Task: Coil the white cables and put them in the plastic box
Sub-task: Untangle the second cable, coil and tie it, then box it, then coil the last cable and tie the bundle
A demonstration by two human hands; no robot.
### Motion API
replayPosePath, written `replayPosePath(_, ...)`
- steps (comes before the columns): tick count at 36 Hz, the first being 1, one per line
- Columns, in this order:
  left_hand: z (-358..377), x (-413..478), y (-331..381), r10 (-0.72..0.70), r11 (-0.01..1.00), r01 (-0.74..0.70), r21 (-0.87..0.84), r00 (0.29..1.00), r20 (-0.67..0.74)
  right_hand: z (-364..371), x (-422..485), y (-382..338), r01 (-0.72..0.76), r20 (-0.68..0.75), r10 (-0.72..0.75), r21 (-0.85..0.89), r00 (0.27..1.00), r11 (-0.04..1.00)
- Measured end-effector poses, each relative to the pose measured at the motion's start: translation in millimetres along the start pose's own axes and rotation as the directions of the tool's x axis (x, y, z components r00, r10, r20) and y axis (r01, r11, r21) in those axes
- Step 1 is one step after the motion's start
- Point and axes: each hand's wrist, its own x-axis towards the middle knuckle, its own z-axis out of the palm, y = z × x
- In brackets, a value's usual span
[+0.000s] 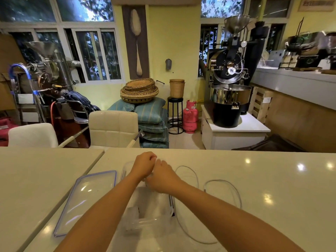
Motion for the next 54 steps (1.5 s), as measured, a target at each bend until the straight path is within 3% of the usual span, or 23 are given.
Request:
replayPosePath(9,18.2,-4.8,46.6,0.174,0.985,-0.174,-0.003,0.985,0.021,-52.3,-12.4,56.4,-0.068,-0.125,0.057,-0.087,0.991,0.994)
replayPosePath(14,45.5,-21.6,70.5,0.174,0.984,-0.177,0.012,0.976,0.135,-71.8,-23.2,107.5,-0.205,-0.198,0.178,-0.126,0.964,0.971)
replayPosePath(17,63.7,-28.3,79.7,0.151,0.986,-0.166,0.030,0.949,0.277,-74.5,-30.5,139.9,-0.295,-0.208,0.267,-0.114,0.941,0.949)
replayPosePath(23,95.1,-38.6,88.7,0.066,0.977,-0.154,0.148,0.876,0.477,-65.3,-43.2,186.5,-0.414,-0.145,0.405,-0.040,0.903,0.909)
replayPosePath(32,121.3,-36.1,89.0,-0.009,0.981,-0.079,0.178,0.894,0.447,-51.4,-44.7,201.8,-0.407,-0.188,0.394,-0.038,0.900,0.912)
replayPosePath(37,124.7,-31.5,88.4,0.008,0.984,-0.083,0.156,0.902,0.432,-55.6,-38.4,202.8,-0.357,-0.248,0.382,0.140,0.890,0.924)
replayPosePath(40,121.2,-23.4,88.1,0.009,0.999,-0.030,0.045,0.911,0.412,-67.6,-34.2,198.5,-0.276,-0.295,0.386,0.351,0.874,0.895)
replayPosePath(43,108.3,-17.7,97.0,-0.001,0.953,0.125,-0.277,0.912,0.409,-86.7,-35.1,189.0,-0.138,-0.352,0.336,0.483,0.874,0.865)
replayPosePath(50,45.3,-14.6,136.2,0.218,0.750,0.164,-0.641,0.854,0.473,-140.4,-40.1,168.1,0.154,-0.527,0.171,0.516,0.832,0.843)
replayPosePath(54,17.0,-19.6,155.8,0.394,0.568,0.140,-0.811,0.819,0.417,-167.5,-45.7,154.5,0.278,-0.610,0.081,0.471,0.788,0.837)
